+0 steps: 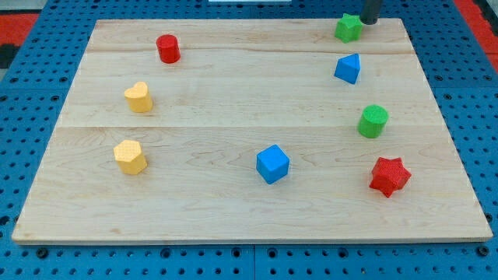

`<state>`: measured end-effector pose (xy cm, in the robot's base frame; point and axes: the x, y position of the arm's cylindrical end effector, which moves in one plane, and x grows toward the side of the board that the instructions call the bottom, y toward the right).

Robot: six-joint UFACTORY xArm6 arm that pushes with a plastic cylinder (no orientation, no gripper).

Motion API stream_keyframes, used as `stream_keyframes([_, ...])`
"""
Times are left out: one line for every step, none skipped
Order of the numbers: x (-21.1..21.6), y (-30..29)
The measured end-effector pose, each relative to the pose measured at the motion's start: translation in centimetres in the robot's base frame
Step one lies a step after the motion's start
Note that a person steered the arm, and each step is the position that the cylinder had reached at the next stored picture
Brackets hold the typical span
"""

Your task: Slide the green star to the top center

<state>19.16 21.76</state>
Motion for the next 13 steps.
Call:
stream_keyframes([0.8,-1.7])
stream_keyframes([2.2,-4.5])
stream_keyframes([3.7,-5.0])
stream_keyframes([5.1,-4.9])
stream_keyframes([5.6,-6.3])
stream_keyframes([5.6,-8.7])
stream_keyframes([5.2,-10.6])
stream_keyframes([4.1,-11.5])
stream_keyframes([3.9,-13.6])
stream_keyframes([3.9,-16.3])
stream_keyframes([3.6,-16.8])
stream_keyframes([1.5,-16.2])
stream_keyframes([1.5,-17.5])
